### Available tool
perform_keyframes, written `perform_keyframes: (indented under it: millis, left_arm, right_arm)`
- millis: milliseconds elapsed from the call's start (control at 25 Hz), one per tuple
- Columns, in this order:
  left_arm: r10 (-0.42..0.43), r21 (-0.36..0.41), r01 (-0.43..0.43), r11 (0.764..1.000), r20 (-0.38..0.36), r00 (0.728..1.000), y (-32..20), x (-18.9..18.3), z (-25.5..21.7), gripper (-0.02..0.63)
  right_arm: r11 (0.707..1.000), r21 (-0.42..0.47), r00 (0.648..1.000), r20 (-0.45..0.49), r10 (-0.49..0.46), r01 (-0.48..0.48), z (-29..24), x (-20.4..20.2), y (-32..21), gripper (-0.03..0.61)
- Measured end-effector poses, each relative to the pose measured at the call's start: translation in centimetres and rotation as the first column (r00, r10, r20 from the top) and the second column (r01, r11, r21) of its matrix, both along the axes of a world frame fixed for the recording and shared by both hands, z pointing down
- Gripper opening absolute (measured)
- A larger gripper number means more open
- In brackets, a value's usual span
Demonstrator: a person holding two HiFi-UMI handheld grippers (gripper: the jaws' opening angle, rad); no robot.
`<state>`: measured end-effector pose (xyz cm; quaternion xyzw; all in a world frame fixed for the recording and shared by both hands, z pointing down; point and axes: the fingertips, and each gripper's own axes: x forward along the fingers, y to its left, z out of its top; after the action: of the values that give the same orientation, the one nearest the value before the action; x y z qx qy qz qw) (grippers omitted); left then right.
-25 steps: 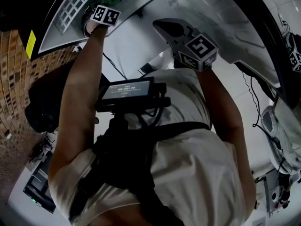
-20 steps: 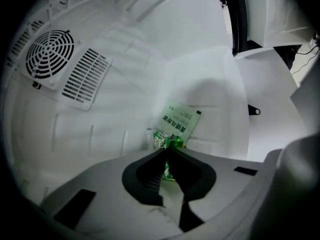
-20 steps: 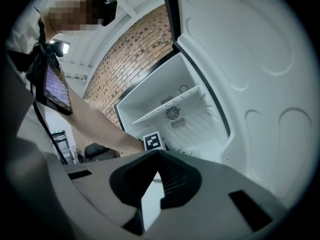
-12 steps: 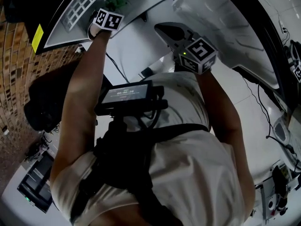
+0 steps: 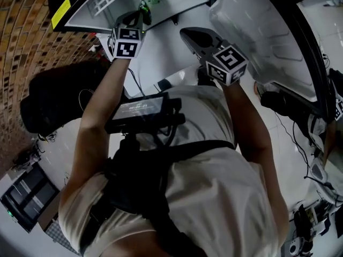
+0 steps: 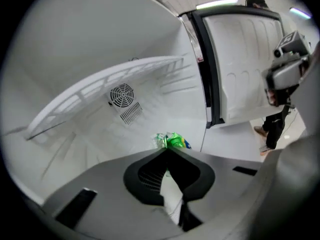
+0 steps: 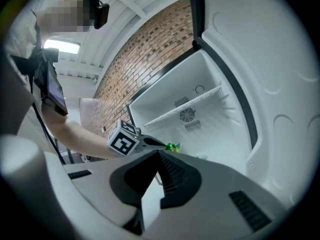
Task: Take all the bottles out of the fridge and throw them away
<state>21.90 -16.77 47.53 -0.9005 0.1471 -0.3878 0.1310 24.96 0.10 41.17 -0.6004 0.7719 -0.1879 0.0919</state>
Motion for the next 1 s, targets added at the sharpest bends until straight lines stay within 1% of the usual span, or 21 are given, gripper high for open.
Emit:
perform_keyframes:
  millis: [160, 360, 520, 600, 680, 760, 920, 1000]
  left_arm:
    - [-0.008, -0.06, 0.0, 0.998, -0.127, 0.992, 2.0, -2.5, -2.2, 0.016]
    - [0.014, -0.093, -0.041, 0.995, -0.268, 0.963, 4.9, -4.6, -4.8, 0.016]
    - [-0.006, -0.139, -0.051, 0.989, -0.385, 0.923, 8.3, -5.2, -7.3, 0.016]
    - [-0.033, -0.163, -0.042, 0.986, -0.432, 0.901, 8.6, -5.7, -8.1, 0.015]
    - [-0.068, -0.184, -0.023, 0.983, -0.472, 0.879, 7.8, -6.9, -8.6, 0.015]
    - [-0.082, -0.197, -0.023, 0.98, -0.51, 0.856, 7.1, -8.4, -9.1, 0.016]
    - [-0.073, -0.234, -0.081, 0.969, -0.583, 0.809, 7.1, -10.5, -9.7, 0.016]
    - [-0.066, -0.236, -0.097, 0.967, -0.599, 0.798, 7.3, -11.3, -9.5, 0.016]
  right_arm:
    - [1.0, -0.004, 0.999, -0.012, -0.031, 0.031, -0.1, -1.3, -0.5, 0.005]
    - [0.998, 0.0, 0.998, -0.023, -0.055, 0.055, -0.8, -2.0, -0.8, 0.005]
    - [0.997, 0.011, 0.996, -0.044, -0.077, 0.077, -2.5, -1.4, 0.8, 0.005]
    - [0.997, 0.019, 0.996, -0.051, -0.079, 0.08, -3.2, -1.1, 0.7, 0.005]
    - [0.996, 0.022, 0.994, -0.06, -0.086, 0.088, -3.9, -1.3, -0.3, 0.005]
    - [0.994, 0.023, 0.992, -0.069, -0.104, 0.105, -3.9, -2.3, -1.6, 0.005]
    - [0.991, 0.033, 0.989, -0.065, -0.131, 0.133, -3.3, -5.1, -3.7, 0.005]
    - [0.988, 0.037, 0.987, -0.067, -0.145, 0.147, -3.1, -6.2, -4.2, 0.005]
